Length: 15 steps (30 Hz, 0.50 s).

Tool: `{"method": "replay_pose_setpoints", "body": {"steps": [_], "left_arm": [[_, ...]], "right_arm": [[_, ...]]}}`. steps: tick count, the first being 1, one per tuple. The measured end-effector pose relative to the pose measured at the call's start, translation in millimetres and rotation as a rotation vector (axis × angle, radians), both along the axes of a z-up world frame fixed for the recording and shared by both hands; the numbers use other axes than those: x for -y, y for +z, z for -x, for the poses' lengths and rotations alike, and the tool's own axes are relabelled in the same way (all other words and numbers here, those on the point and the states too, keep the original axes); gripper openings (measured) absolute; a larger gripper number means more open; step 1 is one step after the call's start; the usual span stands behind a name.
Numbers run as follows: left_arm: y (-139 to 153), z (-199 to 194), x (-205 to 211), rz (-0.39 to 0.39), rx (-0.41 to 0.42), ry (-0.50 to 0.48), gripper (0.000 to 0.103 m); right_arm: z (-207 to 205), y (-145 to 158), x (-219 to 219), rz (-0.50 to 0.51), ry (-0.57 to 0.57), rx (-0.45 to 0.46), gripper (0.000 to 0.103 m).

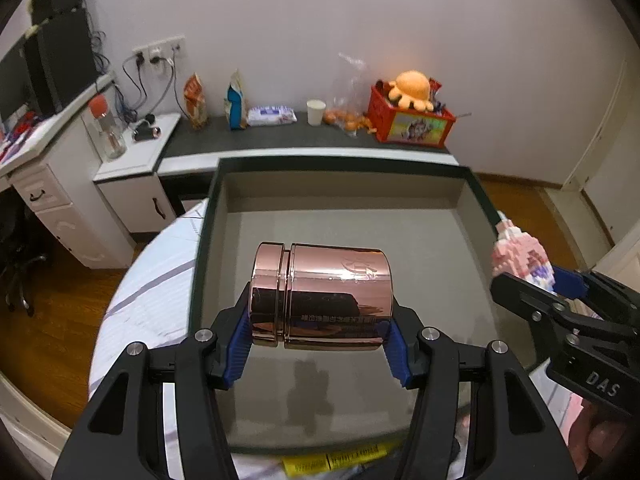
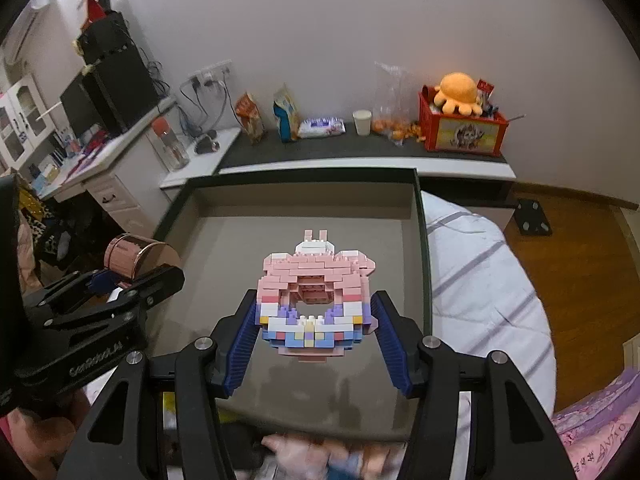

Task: Organize rigid objects
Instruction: 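Carry the canister and block toy into the pink box and release both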

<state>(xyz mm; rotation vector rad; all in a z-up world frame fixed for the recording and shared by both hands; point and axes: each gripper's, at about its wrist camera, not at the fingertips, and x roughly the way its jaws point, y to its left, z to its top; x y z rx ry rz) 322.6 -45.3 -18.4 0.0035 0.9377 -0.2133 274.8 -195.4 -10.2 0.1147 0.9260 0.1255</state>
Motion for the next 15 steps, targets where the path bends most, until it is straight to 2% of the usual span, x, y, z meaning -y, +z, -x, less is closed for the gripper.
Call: {"method": "replay_pose_setpoints", "body": {"steps": [10,15], "left_arm": [[-28,-28,8,-0.039,-0.087,0.006,0.057],[-37,-33,11,-0.056,-0.128,-0.002,0.057]], "right_arm": [[-37,-40,0,0.012,0.01,-0.129,0.057],[-42,-46,-1,0.057,0.018,-0.167,0.057]]}}
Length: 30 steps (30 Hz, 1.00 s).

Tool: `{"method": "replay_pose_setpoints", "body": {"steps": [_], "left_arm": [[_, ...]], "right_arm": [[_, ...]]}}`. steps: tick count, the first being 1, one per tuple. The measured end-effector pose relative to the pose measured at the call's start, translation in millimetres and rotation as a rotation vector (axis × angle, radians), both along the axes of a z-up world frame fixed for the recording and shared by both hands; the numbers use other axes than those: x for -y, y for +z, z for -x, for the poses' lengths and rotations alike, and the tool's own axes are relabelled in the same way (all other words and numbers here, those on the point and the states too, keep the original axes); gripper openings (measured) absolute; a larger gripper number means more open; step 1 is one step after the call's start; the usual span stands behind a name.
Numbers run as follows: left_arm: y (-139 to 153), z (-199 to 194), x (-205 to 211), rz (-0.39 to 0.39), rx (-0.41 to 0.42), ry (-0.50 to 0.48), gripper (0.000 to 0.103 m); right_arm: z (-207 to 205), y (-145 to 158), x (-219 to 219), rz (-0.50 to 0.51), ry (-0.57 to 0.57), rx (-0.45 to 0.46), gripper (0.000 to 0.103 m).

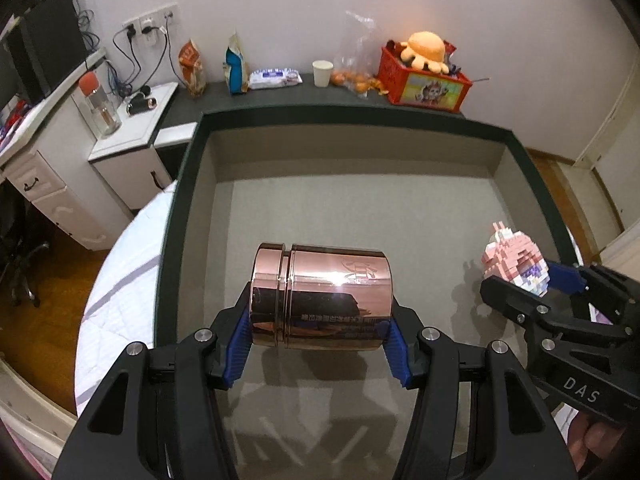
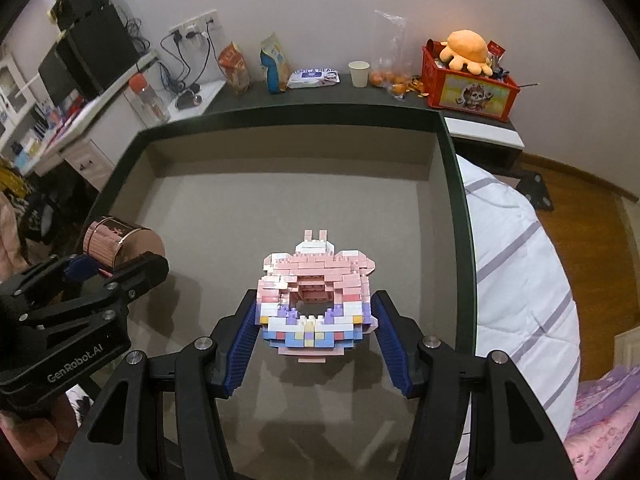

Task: Organize rigid objects
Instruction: 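Carry the canister and block toy into the pink box and release both, then withdraw both grippers from the box back over the bed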

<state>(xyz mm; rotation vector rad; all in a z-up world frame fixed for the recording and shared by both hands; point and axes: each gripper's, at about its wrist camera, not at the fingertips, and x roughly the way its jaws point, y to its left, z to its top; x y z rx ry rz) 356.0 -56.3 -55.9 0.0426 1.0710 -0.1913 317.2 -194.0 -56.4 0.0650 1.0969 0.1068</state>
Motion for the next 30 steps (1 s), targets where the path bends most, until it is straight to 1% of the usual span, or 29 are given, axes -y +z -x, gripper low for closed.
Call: {"method": "replay_pose_setpoints", "body": {"steps": [2,4,5,6,8,11,13,14,15,19,23,27,30], "left_arm": [[-2,0,0,-0.012,-0.007,0.001,0.057],[0,2,1,-0.019,-0.004,0.001,0.063],[1,3,2,-0.025,-0.001,0.002,0.07],[3,4,2,-0.031,0.009,0.003,0.079],[10,7,2,-0.039,0.039,0.011,0.089],[19,10,-3,-0.04,0.061,0.023,0.093],[24,13,-7,-0.034,0.071,0.033,0.094],[26,14,-9,-0.03,0.077,0.039,0.095],[29,16,-11,-0.024,0.084,0.042,0.096],[43,30,-22,-0.015,0.123,0.077,0.097],[66,53,-34,0.006,0.178,0.099,0.097],[93,85,-46,-0.018,0.249,0.136,0.099],[108,112,-54,-0.001,0.284,0.142,0.101]], "right_arm": [[0,0,-2,0.012,0.004,-0.011,0.057],[0,0,-5,0.037,0.013,-0.016,0.058],[0,0,-5,0.043,0.015,-0.015,0.058],[0,0,-6,0.051,0.016,-0.014,0.058],[0,-1,-7,0.058,0.016,-0.01,0.058],[1,-1,-7,0.07,0.016,-0.006,0.059],[2,1,-8,0.074,0.012,0.0,0.072],[4,3,-7,0.075,0.009,0.011,0.077],[6,5,-7,0.073,0.007,0.022,0.079],[17,20,-3,0.045,-0.007,0.065,0.079],[34,44,2,0.0,-0.032,0.123,0.08],[64,73,2,-0.03,-0.037,0.196,0.08],[92,92,0,-0.035,-0.035,0.248,0.08]]}}
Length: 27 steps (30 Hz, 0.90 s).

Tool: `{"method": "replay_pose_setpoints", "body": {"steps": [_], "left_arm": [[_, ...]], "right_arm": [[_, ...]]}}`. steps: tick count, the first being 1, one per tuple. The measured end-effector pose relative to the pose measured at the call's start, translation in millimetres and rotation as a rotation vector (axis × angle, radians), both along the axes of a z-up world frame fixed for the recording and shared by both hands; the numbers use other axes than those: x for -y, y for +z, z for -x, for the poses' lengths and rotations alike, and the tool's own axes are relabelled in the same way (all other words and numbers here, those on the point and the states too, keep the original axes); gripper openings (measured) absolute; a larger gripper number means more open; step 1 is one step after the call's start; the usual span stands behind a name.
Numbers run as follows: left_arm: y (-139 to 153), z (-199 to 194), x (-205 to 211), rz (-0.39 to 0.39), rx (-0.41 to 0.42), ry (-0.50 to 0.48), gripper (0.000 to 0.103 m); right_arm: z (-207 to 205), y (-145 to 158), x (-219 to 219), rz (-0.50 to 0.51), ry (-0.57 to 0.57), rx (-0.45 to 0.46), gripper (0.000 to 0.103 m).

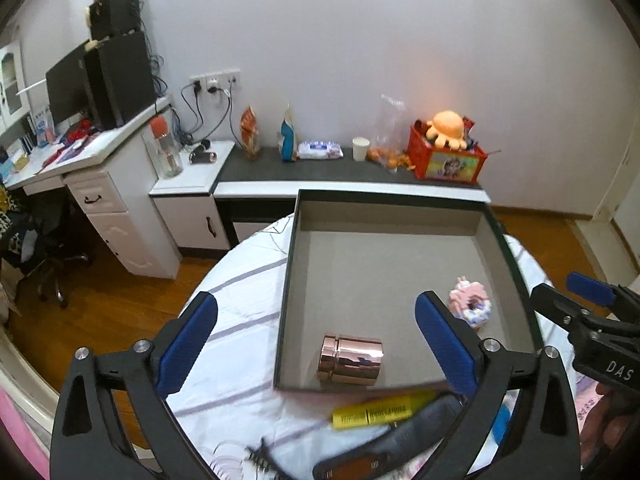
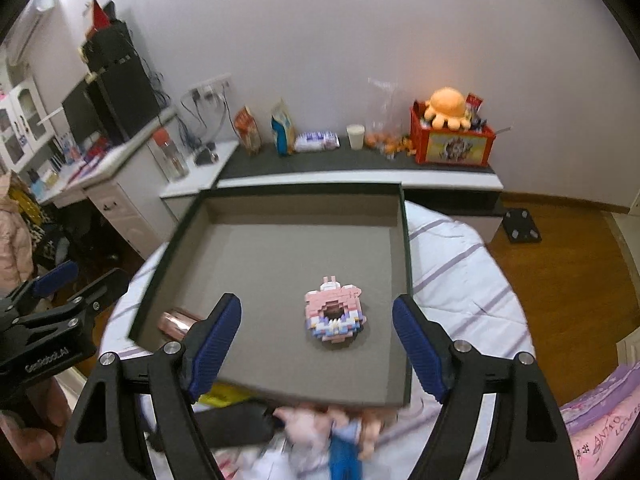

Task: Organize rigid objects
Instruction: 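Withdraw both grippers from the box back over the bed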

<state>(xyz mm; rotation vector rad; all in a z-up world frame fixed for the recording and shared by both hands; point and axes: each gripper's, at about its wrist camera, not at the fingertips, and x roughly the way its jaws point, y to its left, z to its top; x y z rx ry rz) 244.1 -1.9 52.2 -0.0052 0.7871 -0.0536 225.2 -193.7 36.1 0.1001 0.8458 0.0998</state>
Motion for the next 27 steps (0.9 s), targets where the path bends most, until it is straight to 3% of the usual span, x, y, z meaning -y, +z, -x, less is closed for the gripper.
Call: {"method": "replay_pose_setpoints", "body": {"steps": [10,13,16,27], "left_arm": [[15,91,-3,-0.058,0.067,0.001,0.103],[4,114,-3,-0.096,0.063,0.014,0.103],[-8,132,-5,-0.077,0.04,0.027,0.103],[-56,172,0,-0.052,-0.051,0.087,0.103]], "right_arm": [[86,19,-13,0.011,0.021,0.072,0.08],[115,8,-10,-0.012,0.024,0.06,0.08],[134,-8,-6,-0.013,0.02,0.034,0.08],[156,-53,3,-0.051,0.069,-0.059,0.08]]}}
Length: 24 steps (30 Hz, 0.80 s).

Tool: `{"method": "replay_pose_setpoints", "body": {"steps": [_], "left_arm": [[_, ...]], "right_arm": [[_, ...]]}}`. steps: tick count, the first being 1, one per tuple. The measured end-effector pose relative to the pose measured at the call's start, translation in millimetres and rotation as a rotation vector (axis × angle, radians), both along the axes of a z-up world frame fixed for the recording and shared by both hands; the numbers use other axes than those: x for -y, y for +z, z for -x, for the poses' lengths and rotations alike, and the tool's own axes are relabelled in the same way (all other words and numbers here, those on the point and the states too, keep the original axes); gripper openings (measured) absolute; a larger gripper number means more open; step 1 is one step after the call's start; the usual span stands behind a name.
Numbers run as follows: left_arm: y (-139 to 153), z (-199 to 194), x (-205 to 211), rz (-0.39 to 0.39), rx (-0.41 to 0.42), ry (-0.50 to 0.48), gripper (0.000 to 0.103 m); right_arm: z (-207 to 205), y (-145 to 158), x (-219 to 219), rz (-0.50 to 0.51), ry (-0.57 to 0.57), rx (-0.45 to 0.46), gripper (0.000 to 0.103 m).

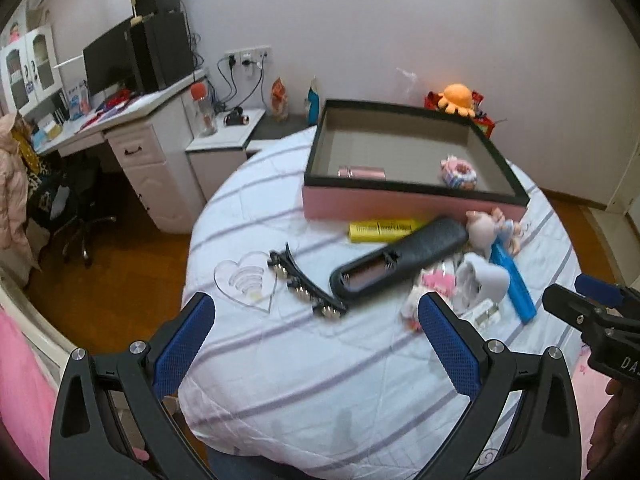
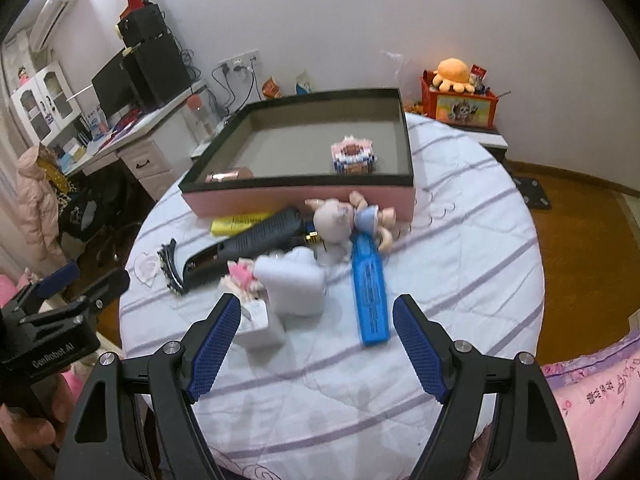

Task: Organize rigid objects
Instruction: 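Withdraw both grippers from the box back over the bed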

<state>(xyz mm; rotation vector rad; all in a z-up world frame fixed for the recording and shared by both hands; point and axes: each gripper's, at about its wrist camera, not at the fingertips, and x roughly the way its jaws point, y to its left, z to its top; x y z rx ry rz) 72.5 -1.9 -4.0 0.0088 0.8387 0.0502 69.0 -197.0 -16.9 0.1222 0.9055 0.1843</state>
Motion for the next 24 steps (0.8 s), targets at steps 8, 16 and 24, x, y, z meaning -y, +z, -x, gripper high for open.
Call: {"method": "replay_pose_setpoints", "body": {"steps": [8,16,24], "left_arm": [[-14,-7,-6,-0.013,-0.016,-0.02,0.103],[-29,-16,-20,-0.003,-0.037,-0.069,0.103],[-44,-21,-26,0.008,-0.07,-0.052,0.103]], "right_arm": [[5,-7,-10,0.014,-0.015,-0.009,0.08],[13,-14,-29,0.043,-0.051,-0.03,0.08],[7,-31,-50,0.066,0.009,-0.08,0.08]]}}
